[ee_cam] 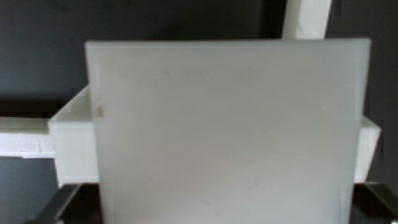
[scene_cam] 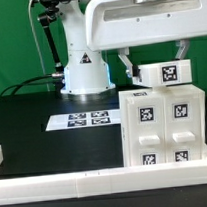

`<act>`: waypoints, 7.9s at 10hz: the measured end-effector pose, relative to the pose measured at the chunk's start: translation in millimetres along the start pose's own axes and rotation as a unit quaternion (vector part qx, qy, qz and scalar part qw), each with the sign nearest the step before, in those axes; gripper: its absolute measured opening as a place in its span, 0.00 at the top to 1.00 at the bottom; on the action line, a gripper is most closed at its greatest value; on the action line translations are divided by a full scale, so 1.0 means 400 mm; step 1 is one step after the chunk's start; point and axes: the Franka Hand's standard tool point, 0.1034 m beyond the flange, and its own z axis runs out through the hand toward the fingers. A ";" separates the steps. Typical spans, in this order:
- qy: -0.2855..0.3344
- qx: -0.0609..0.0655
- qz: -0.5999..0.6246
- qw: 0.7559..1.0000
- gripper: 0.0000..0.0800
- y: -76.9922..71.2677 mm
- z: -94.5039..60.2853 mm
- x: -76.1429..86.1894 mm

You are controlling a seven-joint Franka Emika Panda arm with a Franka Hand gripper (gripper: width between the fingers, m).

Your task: Assemble cabinet

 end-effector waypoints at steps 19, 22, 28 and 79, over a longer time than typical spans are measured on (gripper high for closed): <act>-0.017 0.032 0.736 0.676 0.30 -0.033 0.003 -0.003; -0.021 0.035 0.788 0.614 0.30 -0.042 0.000 0.001; -0.038 0.059 0.798 0.599 0.02 -0.042 -0.032 -0.005; 0.016 0.018 -0.117 0.993 0.31 0.024 -0.010 -0.015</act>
Offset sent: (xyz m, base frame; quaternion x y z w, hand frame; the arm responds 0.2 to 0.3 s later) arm 0.0000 0.0000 0.0000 0.0000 0.0000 0.1296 0.9916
